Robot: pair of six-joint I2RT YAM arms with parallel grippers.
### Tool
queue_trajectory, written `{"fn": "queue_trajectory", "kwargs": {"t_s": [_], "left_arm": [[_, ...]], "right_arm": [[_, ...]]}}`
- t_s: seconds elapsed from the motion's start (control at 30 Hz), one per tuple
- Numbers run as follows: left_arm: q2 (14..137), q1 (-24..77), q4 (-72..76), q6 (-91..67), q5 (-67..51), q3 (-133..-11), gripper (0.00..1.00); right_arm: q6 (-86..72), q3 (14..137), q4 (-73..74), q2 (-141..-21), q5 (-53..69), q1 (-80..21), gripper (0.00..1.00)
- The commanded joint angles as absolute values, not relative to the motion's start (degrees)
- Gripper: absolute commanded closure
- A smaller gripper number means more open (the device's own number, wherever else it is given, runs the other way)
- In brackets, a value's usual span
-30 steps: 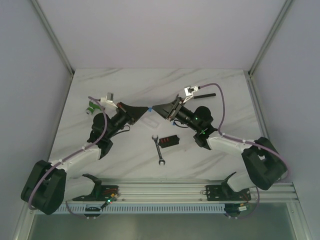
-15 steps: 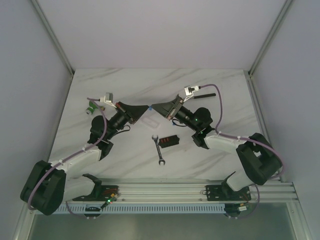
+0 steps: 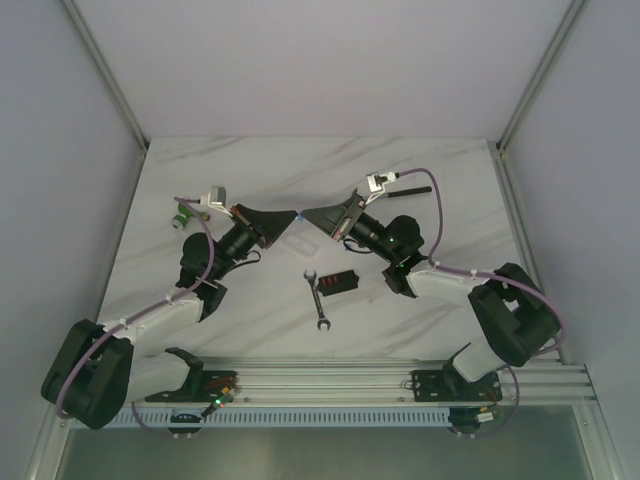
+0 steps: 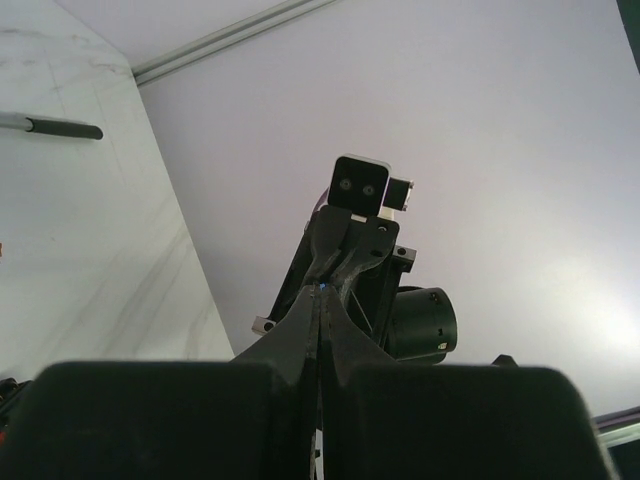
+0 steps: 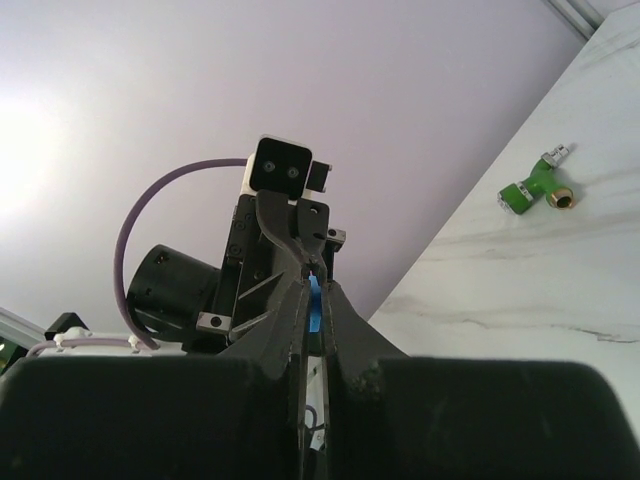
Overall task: Snap on the fuse box
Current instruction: Pick up the fuse from the center of the board.
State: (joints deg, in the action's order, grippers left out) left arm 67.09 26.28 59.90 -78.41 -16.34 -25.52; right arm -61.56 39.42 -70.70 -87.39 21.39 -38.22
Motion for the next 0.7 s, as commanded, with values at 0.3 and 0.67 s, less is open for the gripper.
{"fn": "queue_trajectory", "kwargs": {"t_s": [0.3, 0.67], "left_arm": [[65.9, 26.9, 53.7, -73.5, -13.6, -24.3, 0.85], [65.7, 26.8, 32.9, -57.7, -15.6, -26.6, 0.62]], "right_arm": [[-51.8, 43.2, -57.9, -83.9, 24.9, -38.2, 1.0], [-30.4, 48.4, -10.6, -72.6, 9.8, -38.9, 1.0]]}}
